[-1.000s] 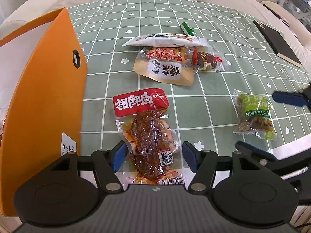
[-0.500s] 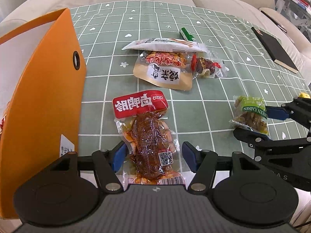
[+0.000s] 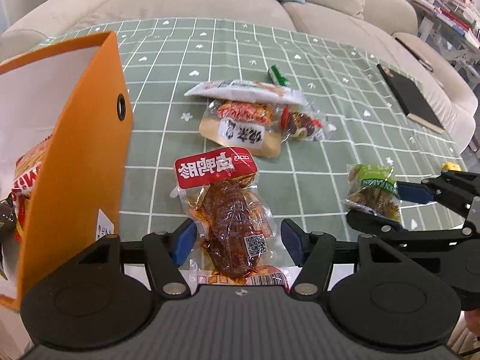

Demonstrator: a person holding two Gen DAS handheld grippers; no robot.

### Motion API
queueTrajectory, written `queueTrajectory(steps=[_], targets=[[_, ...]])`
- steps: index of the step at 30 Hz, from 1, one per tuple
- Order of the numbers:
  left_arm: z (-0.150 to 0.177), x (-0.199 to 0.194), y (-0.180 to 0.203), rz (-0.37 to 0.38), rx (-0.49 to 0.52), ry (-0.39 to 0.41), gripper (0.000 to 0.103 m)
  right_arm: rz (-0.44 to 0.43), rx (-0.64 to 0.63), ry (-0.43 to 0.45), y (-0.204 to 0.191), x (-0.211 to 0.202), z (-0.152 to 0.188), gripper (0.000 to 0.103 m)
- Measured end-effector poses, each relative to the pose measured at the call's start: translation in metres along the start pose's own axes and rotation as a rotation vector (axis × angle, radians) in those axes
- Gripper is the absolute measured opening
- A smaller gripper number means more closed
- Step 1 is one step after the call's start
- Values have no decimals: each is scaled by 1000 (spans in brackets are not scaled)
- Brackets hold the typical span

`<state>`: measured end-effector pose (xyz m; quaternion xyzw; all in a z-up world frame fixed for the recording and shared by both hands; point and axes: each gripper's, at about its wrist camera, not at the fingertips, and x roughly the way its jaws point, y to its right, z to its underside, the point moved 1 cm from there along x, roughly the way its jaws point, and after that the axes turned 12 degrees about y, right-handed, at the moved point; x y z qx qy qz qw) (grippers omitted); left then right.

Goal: Organize snacks
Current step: 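Lift both held packets and carry them over the orange box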

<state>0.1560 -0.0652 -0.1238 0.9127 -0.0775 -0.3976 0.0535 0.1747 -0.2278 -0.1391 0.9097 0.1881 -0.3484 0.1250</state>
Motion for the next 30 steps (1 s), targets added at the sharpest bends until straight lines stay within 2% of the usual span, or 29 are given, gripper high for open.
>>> queueTrajectory(steps=[8, 15, 21, 30], targets=[[-13, -30, 0, 24, -20, 72, 71, 25, 62, 26, -10, -21, -5, 50], [-28, -63, -7, 41, -35, 148, 71, 6, 84, 88, -26, -43, -16, 50], [-45, -91, -26, 28, -64, 206, 71, -37, 120, 143, -41, -59, -36, 49], [-62, -119, -68, -13, -121, 257, 71, -98, 80, 208, -72, -72, -72, 49]])
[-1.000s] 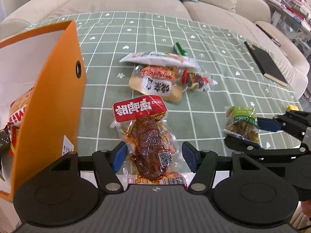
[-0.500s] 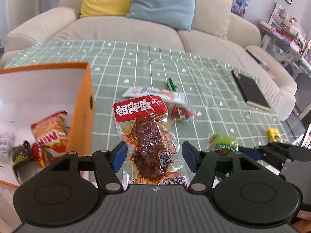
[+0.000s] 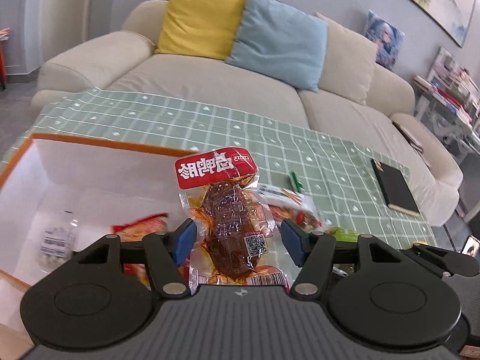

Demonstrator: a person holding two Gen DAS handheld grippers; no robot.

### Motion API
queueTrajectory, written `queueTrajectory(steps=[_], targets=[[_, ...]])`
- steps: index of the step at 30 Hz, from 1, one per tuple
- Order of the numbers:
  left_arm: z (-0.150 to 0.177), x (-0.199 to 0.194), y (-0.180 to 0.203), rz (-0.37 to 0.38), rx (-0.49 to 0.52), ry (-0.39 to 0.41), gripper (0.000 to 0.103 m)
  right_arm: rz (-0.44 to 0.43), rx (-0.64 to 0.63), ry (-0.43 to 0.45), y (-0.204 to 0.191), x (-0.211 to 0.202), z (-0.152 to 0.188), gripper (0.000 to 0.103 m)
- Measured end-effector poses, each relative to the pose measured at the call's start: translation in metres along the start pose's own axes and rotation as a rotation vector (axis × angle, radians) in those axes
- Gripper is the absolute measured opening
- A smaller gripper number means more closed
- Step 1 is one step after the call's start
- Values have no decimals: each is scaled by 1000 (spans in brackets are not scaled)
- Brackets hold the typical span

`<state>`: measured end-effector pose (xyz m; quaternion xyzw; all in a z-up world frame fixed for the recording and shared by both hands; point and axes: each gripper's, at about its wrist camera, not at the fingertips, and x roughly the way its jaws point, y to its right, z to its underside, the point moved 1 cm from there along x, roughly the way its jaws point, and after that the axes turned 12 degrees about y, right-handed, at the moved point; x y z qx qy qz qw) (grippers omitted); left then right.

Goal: Organize snacks
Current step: 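Lift both held packets and carry them over the orange box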

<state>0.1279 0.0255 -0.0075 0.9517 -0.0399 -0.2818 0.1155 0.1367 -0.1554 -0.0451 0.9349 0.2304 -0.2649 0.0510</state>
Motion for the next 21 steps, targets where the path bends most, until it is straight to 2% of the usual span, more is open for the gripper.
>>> queueTrajectory(steps=[10, 16, 21], targets=[[-28, -11, -57, -85, 1, 10, 71, -89, -87, 44, -53, 19, -42, 49], [-38, -8, -89, -142, 20, -23, 71, -133, -152, 38, -87, 45, -63, 49], [-37, 4, -117, -190, 52, -82, 71, -155, -226, 17, -114, 72, -70, 49]])
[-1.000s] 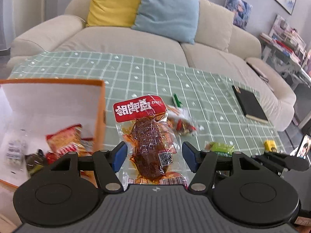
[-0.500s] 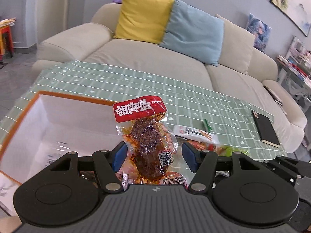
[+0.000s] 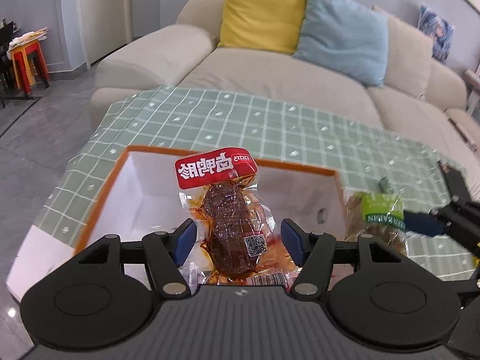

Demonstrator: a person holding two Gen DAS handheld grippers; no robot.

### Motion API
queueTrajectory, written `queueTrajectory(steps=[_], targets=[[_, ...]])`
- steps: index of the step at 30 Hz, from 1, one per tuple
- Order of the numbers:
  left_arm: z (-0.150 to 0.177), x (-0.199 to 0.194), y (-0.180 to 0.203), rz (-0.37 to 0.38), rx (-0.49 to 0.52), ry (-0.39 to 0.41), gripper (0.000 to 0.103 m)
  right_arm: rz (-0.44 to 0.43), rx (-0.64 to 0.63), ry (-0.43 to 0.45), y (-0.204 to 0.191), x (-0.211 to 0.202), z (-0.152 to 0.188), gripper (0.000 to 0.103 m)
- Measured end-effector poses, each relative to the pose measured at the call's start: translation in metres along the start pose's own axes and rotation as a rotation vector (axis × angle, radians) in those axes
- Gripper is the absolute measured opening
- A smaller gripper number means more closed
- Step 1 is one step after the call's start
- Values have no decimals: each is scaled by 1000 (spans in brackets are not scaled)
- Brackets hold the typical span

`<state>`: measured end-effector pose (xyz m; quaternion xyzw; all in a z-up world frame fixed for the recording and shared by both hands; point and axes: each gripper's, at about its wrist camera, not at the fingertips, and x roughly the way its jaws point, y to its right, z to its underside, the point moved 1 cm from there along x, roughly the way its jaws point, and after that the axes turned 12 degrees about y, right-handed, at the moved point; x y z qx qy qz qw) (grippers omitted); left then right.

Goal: Organize snacks
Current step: 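Lift both held packets and carry them over the orange box, then open both grippers to drop the packets into the orange box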

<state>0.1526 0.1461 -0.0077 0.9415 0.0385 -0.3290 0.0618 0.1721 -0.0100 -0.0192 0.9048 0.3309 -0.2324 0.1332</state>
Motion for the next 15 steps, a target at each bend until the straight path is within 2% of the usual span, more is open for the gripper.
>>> queueTrajectory(steps=[7, 15], targets=[[11, 25, -22, -39, 61, -78, 71, -5, -160, -55, -24, 46, -4, 49], [28, 59, -27, -48, 147, -181, 71, 4, -319, -132, -44, 89, 4, 49]])
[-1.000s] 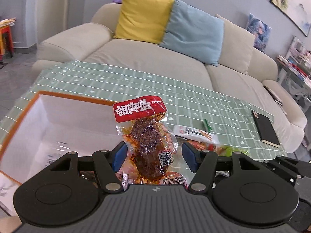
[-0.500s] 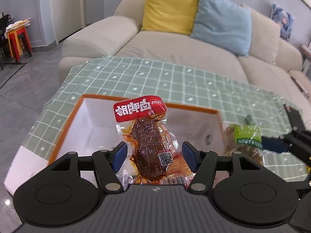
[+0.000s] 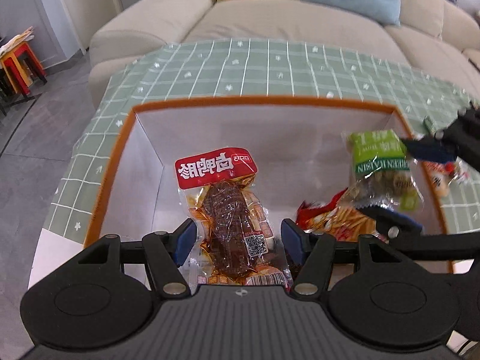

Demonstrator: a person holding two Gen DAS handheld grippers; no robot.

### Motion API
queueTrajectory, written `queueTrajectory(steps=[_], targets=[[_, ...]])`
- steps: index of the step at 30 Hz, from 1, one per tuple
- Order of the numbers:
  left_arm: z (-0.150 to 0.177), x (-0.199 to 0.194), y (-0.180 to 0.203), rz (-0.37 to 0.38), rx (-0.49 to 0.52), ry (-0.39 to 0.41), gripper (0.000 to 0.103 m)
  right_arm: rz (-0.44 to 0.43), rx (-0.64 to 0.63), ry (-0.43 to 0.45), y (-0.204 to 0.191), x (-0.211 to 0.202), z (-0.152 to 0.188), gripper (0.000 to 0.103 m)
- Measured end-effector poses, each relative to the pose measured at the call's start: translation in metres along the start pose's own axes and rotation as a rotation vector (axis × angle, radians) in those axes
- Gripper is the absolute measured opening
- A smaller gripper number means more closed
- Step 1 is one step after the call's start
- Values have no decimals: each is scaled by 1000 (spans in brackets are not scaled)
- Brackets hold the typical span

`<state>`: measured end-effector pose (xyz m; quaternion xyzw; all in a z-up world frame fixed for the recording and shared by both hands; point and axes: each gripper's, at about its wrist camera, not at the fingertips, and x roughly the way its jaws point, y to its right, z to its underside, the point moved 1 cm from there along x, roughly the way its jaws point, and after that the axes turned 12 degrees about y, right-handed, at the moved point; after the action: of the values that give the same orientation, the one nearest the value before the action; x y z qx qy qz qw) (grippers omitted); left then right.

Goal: Organize snacks
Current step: 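Open both grippers to drop the packets into the orange box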

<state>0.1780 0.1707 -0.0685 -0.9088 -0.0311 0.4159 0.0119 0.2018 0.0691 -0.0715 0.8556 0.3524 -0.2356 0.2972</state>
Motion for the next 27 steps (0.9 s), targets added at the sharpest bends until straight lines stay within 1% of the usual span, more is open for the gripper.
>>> queueTrajectory(steps=[4, 9, 12, 16, 17, 18, 19, 23, 27], targets=[[5, 14, -1, -18, 27, -43, 71, 6, -53, -48, -7, 17, 6, 49], [9, 31, -1, -43, 52, -118, 71, 1, -78, -91, -11, 35, 9, 50], [11, 39, 0, -75, 54, -155, 71, 9, -84, -97, -13, 39, 10, 51], [13, 42, 1, -81, 46, -180, 72, 19, -84, -97, -12, 39, 10, 52], [14, 42, 0, -81, 44, -179, 73, 22, -85, -97, -12, 38, 10, 53], [14, 41, 0, -84, 43, -176, 77, 25, -84, -95, -11, 36, 11, 54], [14, 41, 0, -82, 40, -172, 77, 29, -81, -92, -10, 34, 11, 56], [14, 34, -1, -82, 20, -151, 78, 36, -57, -74, -8, 22, 12, 68], [10, 19, 3, -86, 12, -86, 80, 50, -61, -53, -2, 7, 11, 73]])
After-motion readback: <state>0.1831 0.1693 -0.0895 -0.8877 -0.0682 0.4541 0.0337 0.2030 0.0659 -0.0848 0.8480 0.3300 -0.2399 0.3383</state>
